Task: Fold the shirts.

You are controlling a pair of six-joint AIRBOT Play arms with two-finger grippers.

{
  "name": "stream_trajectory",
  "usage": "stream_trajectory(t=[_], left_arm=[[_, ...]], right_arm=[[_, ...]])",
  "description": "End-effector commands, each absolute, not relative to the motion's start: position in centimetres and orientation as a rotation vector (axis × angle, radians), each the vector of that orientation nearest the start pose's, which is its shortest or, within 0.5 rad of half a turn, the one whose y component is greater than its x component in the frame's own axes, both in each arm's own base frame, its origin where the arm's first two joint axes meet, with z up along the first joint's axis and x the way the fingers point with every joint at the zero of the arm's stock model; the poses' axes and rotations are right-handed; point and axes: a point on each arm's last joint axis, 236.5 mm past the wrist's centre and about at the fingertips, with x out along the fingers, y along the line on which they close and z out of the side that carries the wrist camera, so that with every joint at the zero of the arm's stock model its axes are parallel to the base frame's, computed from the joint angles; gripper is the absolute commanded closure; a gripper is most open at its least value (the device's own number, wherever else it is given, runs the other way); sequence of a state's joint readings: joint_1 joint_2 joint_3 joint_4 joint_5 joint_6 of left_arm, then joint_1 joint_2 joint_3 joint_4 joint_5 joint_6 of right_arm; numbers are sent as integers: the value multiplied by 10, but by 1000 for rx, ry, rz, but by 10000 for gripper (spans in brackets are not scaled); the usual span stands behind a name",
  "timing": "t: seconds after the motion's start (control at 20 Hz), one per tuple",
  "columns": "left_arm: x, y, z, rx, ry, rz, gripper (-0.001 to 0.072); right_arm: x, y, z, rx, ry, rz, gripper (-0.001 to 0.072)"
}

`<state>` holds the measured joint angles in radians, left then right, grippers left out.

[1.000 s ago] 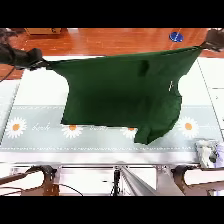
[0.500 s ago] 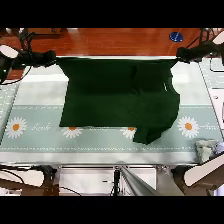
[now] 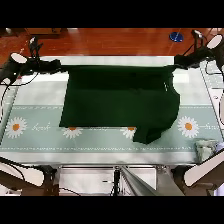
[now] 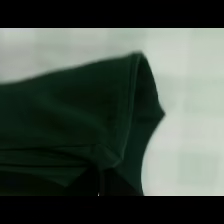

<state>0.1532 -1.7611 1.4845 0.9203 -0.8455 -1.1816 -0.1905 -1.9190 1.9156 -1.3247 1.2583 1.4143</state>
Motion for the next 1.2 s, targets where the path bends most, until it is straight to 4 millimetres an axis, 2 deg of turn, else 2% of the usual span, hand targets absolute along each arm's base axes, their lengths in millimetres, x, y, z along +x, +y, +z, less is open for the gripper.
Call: stream_trajectory(t=[0.0,0.1,0.35,0.5,0.55,0.6,0.65,0.7,0.75,0.8,0.85,0.9,0.95,1.0,1.05,1.15], left_arm=[[497,-16,-59,-375,1231,-251,683],[486,-17,-63,-358,1278,-263,683],[492,-30,-65,-347,1261,-267,683],[492,-32,-74,-351,1275,-267,681],[492,-33,-77,-358,1281,-269,677],[492,-35,-77,-371,1281,-273,602],[494,-36,-74,-378,1275,-276,456],[494,-34,-68,-376,1276,-283,350],[493,-26,-56,-358,1283,-286,305],[489,-10,-45,-320,1300,-275,305],[478,16,-33,-267,1335,-241,305],[463,40,-25,-240,1374,-200,304],[443,60,-18,-260,1414,-174,303],[424,69,-15,-307,1450,-180,266],[403,69,-15,-392,1481,-207,183],[363,46,-17,-630,1529,-295,162]], right_arm=[[494,-60,-35,153,1439,44,690],[486,-55,-42,184,1475,42,690],[463,-37,-82,261,1557,79,689],[460,-24,-94,322,1559,106,684],[464,-20,-93,339,1541,114,623],[469,-16,-89,361,1517,129,518],[473,-7,-82,383,1494,166,418],[473,-3,-71,380,1476,202,353],[470,-5,-56,338,1463,237,354],[464,-17,-40,266,1460,247,354],[449,-41,-26,165,1493,212,352],[430,-72,-16,92,1543,128,302],[411,-93,-8,128,1578,54,301],[393,-97,-7,204,1602,52,301],[370,-96,-10,297,1639,72,301],[331,-83,-22,462,1673,135,299]])
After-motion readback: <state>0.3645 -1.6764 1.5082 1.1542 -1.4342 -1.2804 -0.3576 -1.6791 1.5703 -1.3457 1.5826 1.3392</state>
